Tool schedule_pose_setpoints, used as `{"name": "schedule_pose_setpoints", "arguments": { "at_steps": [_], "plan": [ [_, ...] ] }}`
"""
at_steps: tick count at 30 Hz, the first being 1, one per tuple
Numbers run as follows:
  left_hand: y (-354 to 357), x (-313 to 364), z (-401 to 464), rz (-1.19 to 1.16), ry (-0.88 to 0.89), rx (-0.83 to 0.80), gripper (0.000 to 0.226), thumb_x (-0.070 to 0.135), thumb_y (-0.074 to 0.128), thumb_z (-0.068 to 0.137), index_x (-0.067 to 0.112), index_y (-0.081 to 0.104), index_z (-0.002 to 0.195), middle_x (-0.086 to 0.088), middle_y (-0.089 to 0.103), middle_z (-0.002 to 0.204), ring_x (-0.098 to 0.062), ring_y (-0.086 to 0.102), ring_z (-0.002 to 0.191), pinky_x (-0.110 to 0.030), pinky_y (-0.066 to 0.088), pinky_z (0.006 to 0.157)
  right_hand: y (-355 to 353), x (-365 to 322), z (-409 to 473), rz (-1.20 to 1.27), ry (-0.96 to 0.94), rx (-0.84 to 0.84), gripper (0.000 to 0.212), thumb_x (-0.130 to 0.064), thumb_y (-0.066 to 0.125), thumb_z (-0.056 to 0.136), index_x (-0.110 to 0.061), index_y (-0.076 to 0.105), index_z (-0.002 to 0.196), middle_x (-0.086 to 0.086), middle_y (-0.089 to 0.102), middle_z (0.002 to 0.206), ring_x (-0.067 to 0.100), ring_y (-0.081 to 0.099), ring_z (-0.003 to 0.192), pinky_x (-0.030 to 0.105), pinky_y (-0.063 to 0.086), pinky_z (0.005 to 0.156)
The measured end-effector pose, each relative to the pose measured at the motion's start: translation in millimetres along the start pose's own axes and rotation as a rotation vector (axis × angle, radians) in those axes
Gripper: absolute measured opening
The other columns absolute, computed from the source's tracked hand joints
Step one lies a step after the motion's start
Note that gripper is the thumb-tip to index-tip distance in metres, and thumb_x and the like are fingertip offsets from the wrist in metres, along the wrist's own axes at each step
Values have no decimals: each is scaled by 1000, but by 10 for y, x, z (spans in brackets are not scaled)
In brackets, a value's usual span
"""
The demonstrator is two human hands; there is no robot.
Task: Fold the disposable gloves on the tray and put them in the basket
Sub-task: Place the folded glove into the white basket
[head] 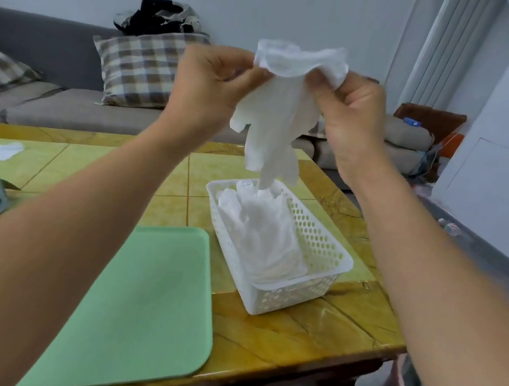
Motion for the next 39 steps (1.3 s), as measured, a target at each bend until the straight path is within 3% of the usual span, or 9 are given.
{"name": "schedule_pose_setpoints", "arguments": {
  "at_steps": [2,6,9,15,22,26,30,35,39],
  "plan": [
    [44,-324,-227,82,-137,-80,14,28,75,91,17,81,96,-5,79,91,-16,73,85,-44,60,80,-10,336,-201,-63,120,-52,23,-22,73,93,0,76,93,23,75,96,19,65,83,47,56,75],
    [94,-808,-879,151,-362,-258,14,19,75,89,9,80,83,12,72,75,6,59,68,-18,46,68,-173,696,-670,-155,290,-242,9,-15,69,95,-14,79,95,-2,79,90,9,72,82,27,57,77],
    [92,-794,-924,107,-426,-210,15,13,71,93,5,78,82,2,72,74,0,56,67,-21,43,68,-197,559,-712,-153,300,-263,11,-10,67,96,-13,77,99,-8,78,84,4,72,78,19,54,69],
    [172,-27,-314,-133,-430,-60,20,20,63,93,11,61,74,-7,57,71,-16,52,63,-27,40,60,-144,-122,-335,228,393,-116,20,-9,68,94,3,73,110,19,76,105,27,74,90,37,61,82],
    [244,-149,-165,-141,-806,-54,10,26,65,96,18,67,90,-2,73,94,-23,70,95,-35,60,85,-92,127,-186,183,689,-132,23,-11,68,95,-1,71,115,14,76,108,27,74,92,37,61,82],
    [106,-257,-21,-161,-606,-31,17,29,68,96,17,69,85,-5,72,94,-24,67,89,-43,57,86,15,228,-31,134,433,-91,13,-18,67,97,-8,74,104,9,77,100,21,72,82,39,58,78],
    [-21,-266,83,-33,-239,12,11,23,69,95,16,73,87,4,74,81,-11,68,74,-26,55,66,17,262,98,139,126,-67,9,-17,68,96,-15,77,96,8,78,100,26,73,94,44,58,89],
    [142,-790,-581,171,-309,-211,8,11,75,89,16,77,83,13,70,73,6,55,65,-16,47,66,-134,859,-415,-103,340,-214,10,-16,68,97,-15,77,100,-3,78,96,7,70,86,23,53,81],
    [289,-1007,-1039,261,-403,-398,2,13,82,82,14,81,81,8,76,76,3,61,66,-21,52,70,-386,1077,-790,-207,460,-425,17,-11,73,92,-14,78,108,0,77,108,7,71,101,23,55,90]
  ]
}}
Point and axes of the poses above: each hand's wrist, its own z-axis towards the middle knuckle, its own y-axis out of the palm, x = y × z, the point moved 1 cm from there along z, towards the middle knuckle
